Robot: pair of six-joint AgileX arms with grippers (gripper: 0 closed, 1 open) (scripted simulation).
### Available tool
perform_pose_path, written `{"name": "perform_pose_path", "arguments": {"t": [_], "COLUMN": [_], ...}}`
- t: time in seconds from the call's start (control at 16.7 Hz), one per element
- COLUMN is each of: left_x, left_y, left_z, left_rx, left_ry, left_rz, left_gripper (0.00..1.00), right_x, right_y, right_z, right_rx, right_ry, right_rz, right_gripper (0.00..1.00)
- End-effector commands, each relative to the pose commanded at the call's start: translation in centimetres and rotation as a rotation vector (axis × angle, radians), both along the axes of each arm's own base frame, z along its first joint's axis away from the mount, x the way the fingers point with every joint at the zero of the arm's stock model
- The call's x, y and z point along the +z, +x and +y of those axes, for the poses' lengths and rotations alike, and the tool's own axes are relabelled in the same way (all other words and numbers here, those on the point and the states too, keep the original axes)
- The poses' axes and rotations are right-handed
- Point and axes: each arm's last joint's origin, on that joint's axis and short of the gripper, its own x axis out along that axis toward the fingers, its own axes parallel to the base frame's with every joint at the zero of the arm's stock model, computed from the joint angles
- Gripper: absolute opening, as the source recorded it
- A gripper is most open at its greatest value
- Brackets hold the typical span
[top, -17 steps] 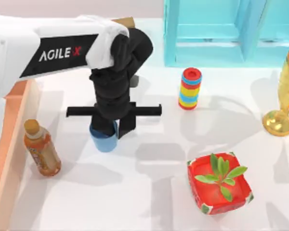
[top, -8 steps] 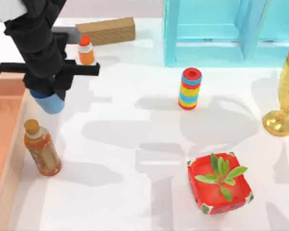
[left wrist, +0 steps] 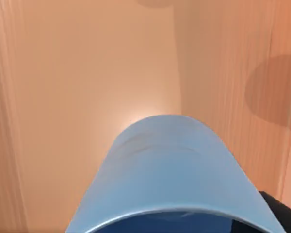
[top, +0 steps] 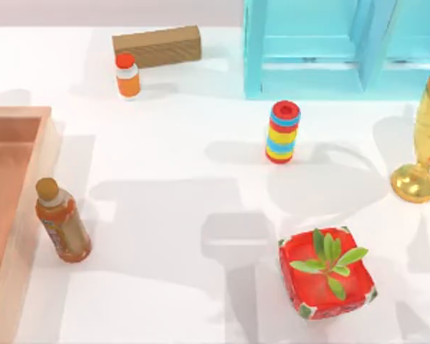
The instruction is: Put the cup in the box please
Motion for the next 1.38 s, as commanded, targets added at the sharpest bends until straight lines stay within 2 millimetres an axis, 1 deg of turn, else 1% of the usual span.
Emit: {"name": "perform_pose_path", "arguments": {"t": [0.12, 0.42, 0.54, 0.78, 0.9, 1.14, 1.38], "left_x": [0.3, 0.2, -0.8, -4.6, -5.9, -6.1, -6.1], "left_y": [-0.6, -0.5, -0.5, -0.5, -0.6, -0.7, -0.7], "left_z": [0.9, 0.8, 1.0, 1.4, 1.7, 1.8, 1.8], "left_rx": [0.009, 0.005, 0.006, 0.008, 0.009, 0.009, 0.009], "left_ry": [0.006, 0.008, 0.007, 0.008, 0.006, 0.006, 0.006], "left_rz": [0.015, 0.015, 0.017, 0.008, 0.013, 0.015, 0.015], "left_gripper": [0.00, 0.00, 0.00, 0.00, 0.00, 0.00, 0.30], "right_x": [0.0, 0.0, 0.0, 0.0, 0.0, 0.0, 0.0], "right_y": [0.0, 0.0, 0.0, 0.0, 0.0, 0.0, 0.0], "right_z": [0.0, 0.0, 0.0, 0.0, 0.0, 0.0, 0.0], "right_rx": [0.000, 0.000, 0.000, 0.000, 0.000, 0.000, 0.000], "right_ry": [0.000, 0.000, 0.000, 0.000, 0.000, 0.000, 0.000], "right_rz": [0.000, 0.000, 0.000, 0.000, 0.000, 0.000, 0.000], "right_gripper": [1.00, 1.00, 1.00, 1.00, 1.00, 1.00, 1.00]}}
